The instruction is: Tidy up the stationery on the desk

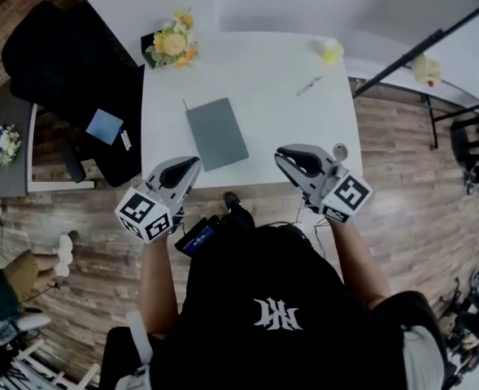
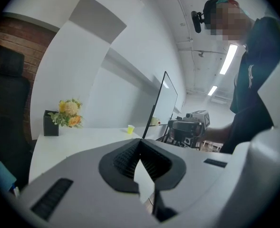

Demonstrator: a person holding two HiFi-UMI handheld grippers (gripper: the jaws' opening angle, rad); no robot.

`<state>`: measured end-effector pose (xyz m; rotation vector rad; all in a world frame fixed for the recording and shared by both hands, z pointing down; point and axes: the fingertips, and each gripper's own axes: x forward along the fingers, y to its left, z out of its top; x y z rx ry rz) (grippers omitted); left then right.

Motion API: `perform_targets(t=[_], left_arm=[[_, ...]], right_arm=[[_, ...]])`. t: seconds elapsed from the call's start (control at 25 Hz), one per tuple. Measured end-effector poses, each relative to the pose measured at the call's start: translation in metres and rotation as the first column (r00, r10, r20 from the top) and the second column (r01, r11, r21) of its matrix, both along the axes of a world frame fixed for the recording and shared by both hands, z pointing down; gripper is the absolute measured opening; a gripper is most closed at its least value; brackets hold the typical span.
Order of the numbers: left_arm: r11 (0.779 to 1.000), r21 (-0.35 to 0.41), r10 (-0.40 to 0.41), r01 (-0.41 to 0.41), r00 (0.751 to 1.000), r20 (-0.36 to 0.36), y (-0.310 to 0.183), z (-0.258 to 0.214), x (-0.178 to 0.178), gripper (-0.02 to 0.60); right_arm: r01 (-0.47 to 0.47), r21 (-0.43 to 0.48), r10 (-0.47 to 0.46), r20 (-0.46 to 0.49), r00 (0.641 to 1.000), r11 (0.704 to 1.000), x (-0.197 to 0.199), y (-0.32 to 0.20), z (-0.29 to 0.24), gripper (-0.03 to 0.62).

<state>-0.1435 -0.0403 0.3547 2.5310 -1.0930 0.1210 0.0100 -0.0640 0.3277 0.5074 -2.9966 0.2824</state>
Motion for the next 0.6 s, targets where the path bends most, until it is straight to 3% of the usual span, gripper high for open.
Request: perform_targets(t=[0.2, 0.6], left_arm=[[1.0, -0.008, 0.011, -0.011, 1.0, -0.017, -0.023, 0.015, -0.022, 0.002], [0.997, -0.062, -0.046, 0.044, 0.999, -0.023, -0.057, 0.042, -0.05, 0.002]], right_arm=[[-0.003, -0.017, 0.003, -0.021, 1.0, 1.0, -0.026, -0.03, 0.008, 0.041], [0.015, -0.074, -0.02, -0.063, 0.998, 0.997, -0.052, -0.075, 0.037, 0.041]])
